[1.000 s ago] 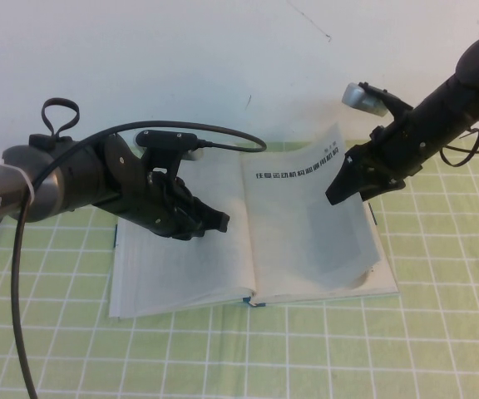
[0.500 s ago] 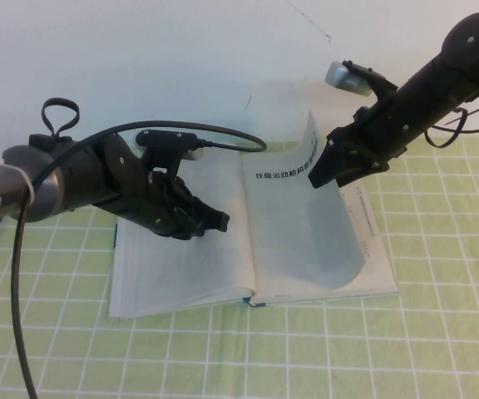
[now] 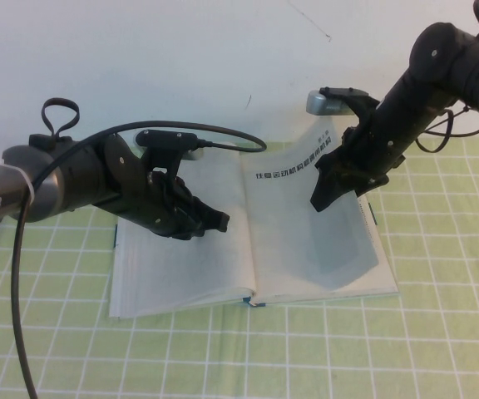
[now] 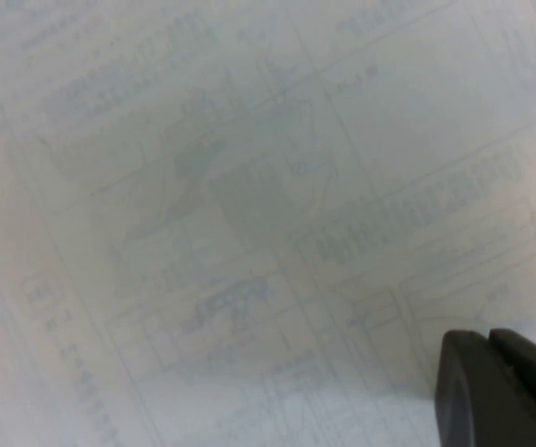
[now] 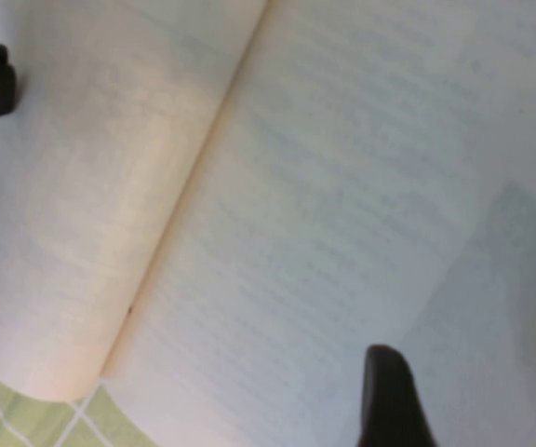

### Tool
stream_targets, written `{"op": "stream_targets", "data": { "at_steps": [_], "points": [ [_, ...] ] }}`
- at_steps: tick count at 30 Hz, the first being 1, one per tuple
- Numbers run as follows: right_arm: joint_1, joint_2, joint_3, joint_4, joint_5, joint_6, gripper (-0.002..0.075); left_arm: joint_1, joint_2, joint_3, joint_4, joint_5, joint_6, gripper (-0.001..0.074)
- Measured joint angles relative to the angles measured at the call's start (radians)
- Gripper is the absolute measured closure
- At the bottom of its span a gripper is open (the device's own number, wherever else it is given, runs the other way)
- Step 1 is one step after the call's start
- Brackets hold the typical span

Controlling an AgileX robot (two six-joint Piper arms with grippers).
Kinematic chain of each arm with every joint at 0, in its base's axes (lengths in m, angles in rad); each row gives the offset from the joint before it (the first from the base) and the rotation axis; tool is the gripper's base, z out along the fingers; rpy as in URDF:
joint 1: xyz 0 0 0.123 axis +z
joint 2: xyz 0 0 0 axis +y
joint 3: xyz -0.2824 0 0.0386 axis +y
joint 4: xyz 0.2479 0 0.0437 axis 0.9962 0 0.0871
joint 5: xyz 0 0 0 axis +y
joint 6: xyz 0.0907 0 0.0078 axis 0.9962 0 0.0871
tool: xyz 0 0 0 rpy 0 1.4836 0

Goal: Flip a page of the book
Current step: Open the closed book

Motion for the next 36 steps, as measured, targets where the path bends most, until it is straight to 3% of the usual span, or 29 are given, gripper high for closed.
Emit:
{"op": "stream_targets", "data": {
  "at_steps": [14, 24, 31, 36],
  "points": [
    [-0.002, 0.058, 0.000, 0.306, 0.000, -0.103, 0.0338, 0.000, -0.046, 0.000, 0.000, 0.000, 0.000, 0.0738],
    [-0.002, 0.059, 0.000, 0.209, 0.000, -0.087, 0.0338, 0.000, -0.120, 0.000, 0.000, 0.024, 0.004, 0.0738],
    [-0.002, 0.060, 0.000, 0.459, 0.000, -0.164, 0.0338, 0.000, -0.154, 0.000, 0.004, 0.087, 0.022, 0.0738],
    [-0.002, 0.060, 0.000, 0.490, 0.000, -0.175, 0.0338, -0.009, -0.226, 0.000, -0.014, 0.156, 0.051, 0.0738]
  ]
}}
